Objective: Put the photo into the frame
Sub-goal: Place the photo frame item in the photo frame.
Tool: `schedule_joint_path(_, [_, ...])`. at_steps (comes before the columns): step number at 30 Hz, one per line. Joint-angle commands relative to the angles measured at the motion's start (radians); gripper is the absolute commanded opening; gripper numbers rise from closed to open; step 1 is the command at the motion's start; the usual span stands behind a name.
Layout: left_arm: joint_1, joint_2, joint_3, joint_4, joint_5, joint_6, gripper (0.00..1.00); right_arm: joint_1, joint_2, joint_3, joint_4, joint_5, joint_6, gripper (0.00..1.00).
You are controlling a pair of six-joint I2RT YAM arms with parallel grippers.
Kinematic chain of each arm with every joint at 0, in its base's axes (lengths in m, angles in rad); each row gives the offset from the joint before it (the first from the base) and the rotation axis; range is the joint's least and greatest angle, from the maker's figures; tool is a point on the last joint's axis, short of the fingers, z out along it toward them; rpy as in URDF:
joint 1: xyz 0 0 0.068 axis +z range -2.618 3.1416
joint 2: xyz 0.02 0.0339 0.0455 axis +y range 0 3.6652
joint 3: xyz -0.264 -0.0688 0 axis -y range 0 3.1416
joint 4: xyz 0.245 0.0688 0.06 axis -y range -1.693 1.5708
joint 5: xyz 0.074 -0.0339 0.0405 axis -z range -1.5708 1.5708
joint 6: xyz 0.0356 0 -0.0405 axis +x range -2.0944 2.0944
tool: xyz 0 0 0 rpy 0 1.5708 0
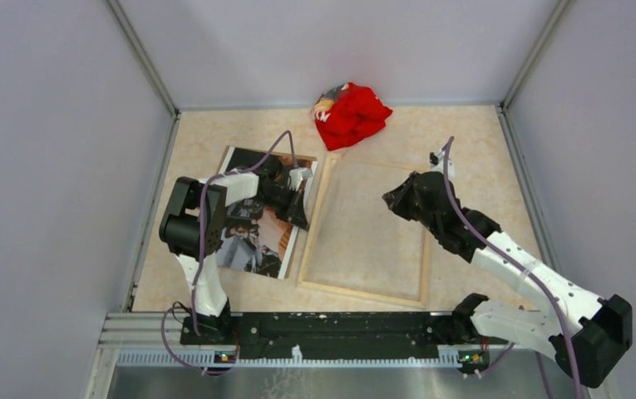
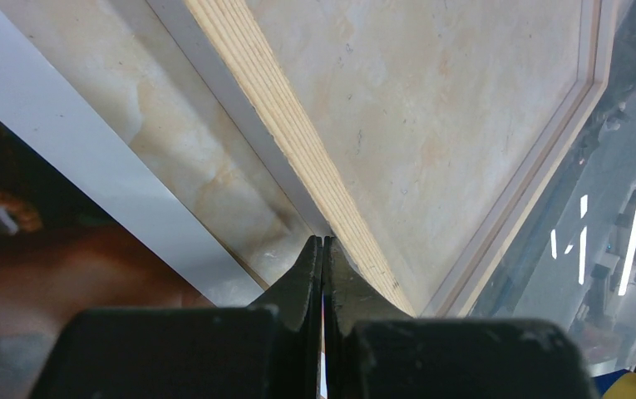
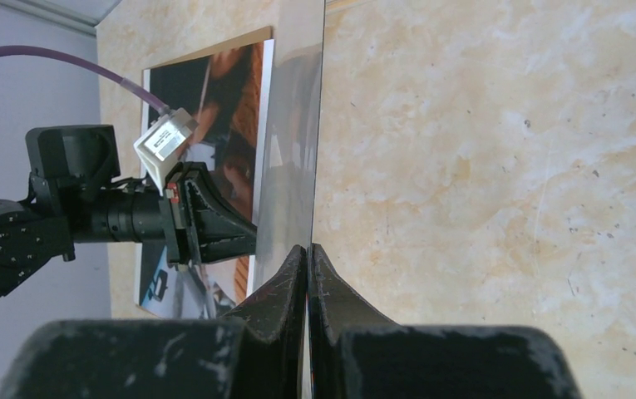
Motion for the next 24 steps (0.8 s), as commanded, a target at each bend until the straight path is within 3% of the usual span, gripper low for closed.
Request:
schedule_joint_path(1, [0.002, -0.046, 0.017, -0.013, 0.031, 0.016, 0.00, -0.001, -0.037, 0.002, -0.007, 0.079, -0.026, 0.00])
schedule_joint_path(14, [0.001, -0.045, 0.020, -0.017, 0.030, 0.017, 0.00, -0.097, -0.040, -0.050, 0.005, -0.028, -0.084, 0.00])
schedule_joint_path(24, [0.001, -0.044, 0.022, -0.016, 0.031, 0.014, 0.00, -0.104, -0.027, -0.036, 0.028, -0.069, -0.142, 0.00])
